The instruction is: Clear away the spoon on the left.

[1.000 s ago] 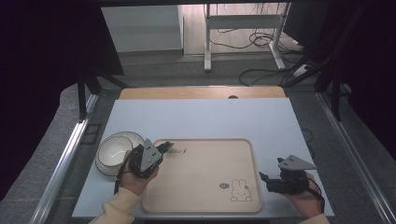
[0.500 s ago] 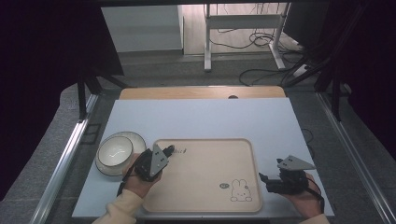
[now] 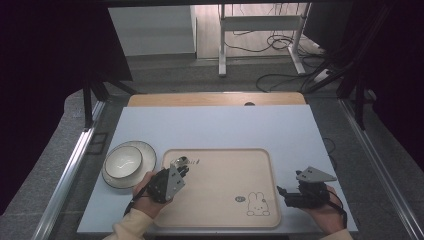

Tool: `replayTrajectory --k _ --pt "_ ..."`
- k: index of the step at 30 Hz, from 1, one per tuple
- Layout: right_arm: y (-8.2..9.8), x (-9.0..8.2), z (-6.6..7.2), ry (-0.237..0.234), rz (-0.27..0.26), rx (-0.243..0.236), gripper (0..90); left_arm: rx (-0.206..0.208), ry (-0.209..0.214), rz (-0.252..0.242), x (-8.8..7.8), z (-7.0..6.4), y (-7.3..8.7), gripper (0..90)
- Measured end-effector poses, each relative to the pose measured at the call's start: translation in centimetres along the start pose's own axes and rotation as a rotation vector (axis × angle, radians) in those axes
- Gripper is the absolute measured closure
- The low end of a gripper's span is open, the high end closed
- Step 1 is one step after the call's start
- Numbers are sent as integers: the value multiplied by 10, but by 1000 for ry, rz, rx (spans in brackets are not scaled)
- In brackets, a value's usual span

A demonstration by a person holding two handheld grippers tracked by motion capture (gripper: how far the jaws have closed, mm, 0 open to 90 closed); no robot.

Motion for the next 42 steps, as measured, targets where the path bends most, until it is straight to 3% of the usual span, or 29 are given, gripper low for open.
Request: replayTrajectory --k 3,6,12,21,25,29,33,35,36,40,42 --pt "0 0 0 0 1 2 160 -2 6 5 -1 -1 2 867" --pt "0 0 0 -1 4 1 160 -19 46 18 -4 -10 7 848" --pt "0 1 1 -2 4 -3 160 -35 78 39 -3 -15 10 824" --pt "0 2 2 -3 6 -7 160 -65 95 79 -2 -21 16 780" --pt "0 2 2 -3 6 -7 160 -88 122 104 0 -22 20 762" --pt "1 2 2 -6 11 -13 160 -108 180 144 4 -26 23 740" --pt "1 2 3 -8 14 -10 160 -120 230 164 9 -31 25 645" --pt "1 2 3 -11 16 -14 160 -131 244 167 9 -31 25 546" --pt "1 3 3 -12 16 -14 159 -175 274 172 12 -31 25 486" --pt "1 3 3 -14 18 -15 159 -201 305 181 13 -30 28 316" --pt "1 2 3 -9 8 -18 159 -209 306 174 13 -29 28 276"
Point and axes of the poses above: each handheld gripper's, and its own axes: x roughly forward along the jaws, y roughly out of its underside, z roughly to its left, the point moved 5 cm from there along x, roughly forward along the jaws, and after that the axes turned 8 degrees about y, right-handed, at the moved point
